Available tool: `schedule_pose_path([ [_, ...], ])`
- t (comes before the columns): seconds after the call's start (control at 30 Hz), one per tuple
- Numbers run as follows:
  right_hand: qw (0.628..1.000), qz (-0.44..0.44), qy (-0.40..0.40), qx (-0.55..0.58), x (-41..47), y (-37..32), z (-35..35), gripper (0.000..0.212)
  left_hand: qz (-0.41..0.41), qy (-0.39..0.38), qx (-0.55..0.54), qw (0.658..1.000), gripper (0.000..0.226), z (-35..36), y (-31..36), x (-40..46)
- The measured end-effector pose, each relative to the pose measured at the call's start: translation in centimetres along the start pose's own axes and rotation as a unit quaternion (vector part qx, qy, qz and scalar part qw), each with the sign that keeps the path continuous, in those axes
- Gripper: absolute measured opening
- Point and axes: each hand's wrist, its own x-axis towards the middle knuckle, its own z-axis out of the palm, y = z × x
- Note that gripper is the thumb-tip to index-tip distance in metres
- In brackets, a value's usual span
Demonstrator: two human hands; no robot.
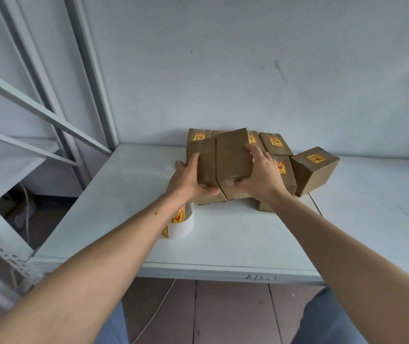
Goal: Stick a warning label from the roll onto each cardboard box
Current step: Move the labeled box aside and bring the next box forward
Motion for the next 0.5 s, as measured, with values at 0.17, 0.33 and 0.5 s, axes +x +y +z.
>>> schedule_pose_path([
  [0.17, 0.997, 0.049, -0.066, -0.001, -0.5, 0.2, 1.6, 0.096, -0.013, -0.03, 0.096, 0.995, 0.108, -0.6, -0.6, -0.2],
  [0.33, 0.987, 0.095, -0.126, -0.005, -0.8, 1.5, 2.6, 0.089, 0.007, -0.068, 0.176, 0.982, 0.101, 0.2, -0.7, -0.3],
  [0.5, 0.983, 0.085, -0.14, -0.08, -0.8, 2.3, 2.9, 0.093, 0.037, -0.05, 0.231, 0.971, 0.103, 1.2, -0.8, 0.0],
])
